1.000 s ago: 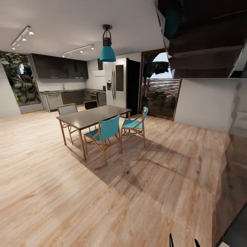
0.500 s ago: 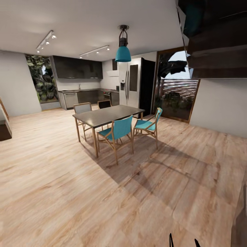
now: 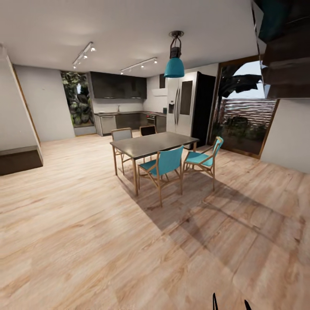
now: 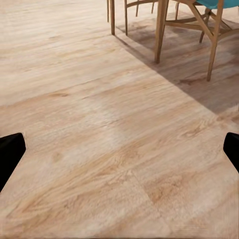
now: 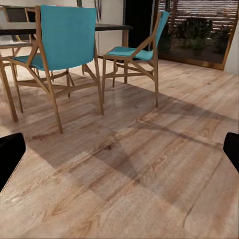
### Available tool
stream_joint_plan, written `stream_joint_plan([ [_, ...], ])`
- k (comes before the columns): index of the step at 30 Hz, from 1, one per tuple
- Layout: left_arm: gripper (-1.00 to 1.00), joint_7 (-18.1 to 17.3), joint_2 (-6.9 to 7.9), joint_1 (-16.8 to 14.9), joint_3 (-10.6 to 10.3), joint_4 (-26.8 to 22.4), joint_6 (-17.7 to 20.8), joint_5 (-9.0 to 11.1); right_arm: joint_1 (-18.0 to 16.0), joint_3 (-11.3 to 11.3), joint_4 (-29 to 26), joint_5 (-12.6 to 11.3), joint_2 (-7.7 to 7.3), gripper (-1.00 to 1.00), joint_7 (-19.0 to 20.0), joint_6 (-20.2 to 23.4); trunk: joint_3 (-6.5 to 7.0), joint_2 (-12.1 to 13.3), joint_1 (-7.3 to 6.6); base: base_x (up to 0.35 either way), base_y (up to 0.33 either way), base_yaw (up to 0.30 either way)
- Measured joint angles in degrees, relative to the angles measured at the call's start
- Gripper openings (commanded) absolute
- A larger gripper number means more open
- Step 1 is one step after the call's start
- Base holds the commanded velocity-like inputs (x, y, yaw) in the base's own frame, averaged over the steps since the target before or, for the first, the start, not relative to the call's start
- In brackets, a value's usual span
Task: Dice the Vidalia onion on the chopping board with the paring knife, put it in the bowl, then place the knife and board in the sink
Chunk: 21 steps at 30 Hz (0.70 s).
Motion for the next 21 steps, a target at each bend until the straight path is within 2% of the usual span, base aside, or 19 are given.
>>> stream_joint_plan([
  [21,1.0,-0.07,0.0,0.0,-0.08,0.11,-0.09,-0.01,0.0,-0.01,0.02,0.0,-0.02,1.0,0.0,0.05,0.0,0.0,0.0,0.0,0.0,0.262],
])
